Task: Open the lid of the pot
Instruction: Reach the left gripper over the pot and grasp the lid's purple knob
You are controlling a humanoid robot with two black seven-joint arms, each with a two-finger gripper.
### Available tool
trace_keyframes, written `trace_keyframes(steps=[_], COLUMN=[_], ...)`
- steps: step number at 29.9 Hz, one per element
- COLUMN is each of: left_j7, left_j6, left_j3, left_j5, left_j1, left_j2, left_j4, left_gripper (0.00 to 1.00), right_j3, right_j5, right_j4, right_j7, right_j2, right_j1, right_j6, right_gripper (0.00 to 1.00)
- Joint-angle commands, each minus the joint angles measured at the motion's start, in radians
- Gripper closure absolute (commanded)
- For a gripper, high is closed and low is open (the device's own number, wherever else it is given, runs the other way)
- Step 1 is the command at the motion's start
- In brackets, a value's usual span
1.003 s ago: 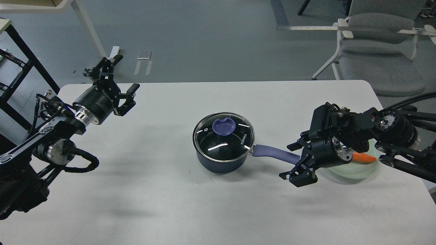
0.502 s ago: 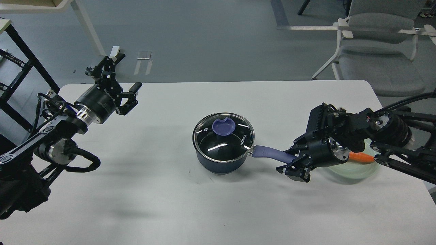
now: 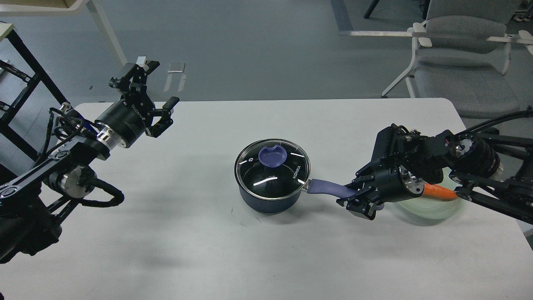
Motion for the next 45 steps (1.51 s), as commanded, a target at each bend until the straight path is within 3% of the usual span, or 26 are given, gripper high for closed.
trace_keyframes(steps=[1,8,14,19,26,45], left_j7=[-0.006,-0.118,-0.194,-0.194,-0.194,-0.194], left_j6=[-0.014,-0.089,-0.079,0.004,0.128,0.161], left_j3=[0.002,0.019,0.266,0.432,0.587,0.648], left_j5=[0.197,0.71,1.04,1.303,1.508,1.545], left_j1=[-0.037,-0.141,-0.322,-0.447,-0.522,-0.504], left_j2=[0.005,-0.001,0.004,0.001,-0.045,-0.199], left_j4=[-0.03,-0.127,-0.19,-0.19,-0.156,0.063], left_gripper=[0.01,0.01,0.01,0.01,0.01,0.01], right_j3=[0.0,0.0,0.0,0.0,0.002,0.0], right_j5=[0.002,0.002,0.003,0.003,0.003,0.005], right_j4=[-0.002,-0.002,-0.004,-0.004,-0.004,-0.004], right_j7=[0.0,0.0,0.0,0.0,0.0,0.0], right_j2=[0.003,0.006,0.008,0.008,0.008,0.011], right_j1=[0.001,0.001,0.001,0.002,0.001,-0.002], right_j6=[0.0,0.0,-0.002,-0.002,-0.002,-0.002], right_gripper=[0.68,0.68,0.68,0.68,0.68,0.68])
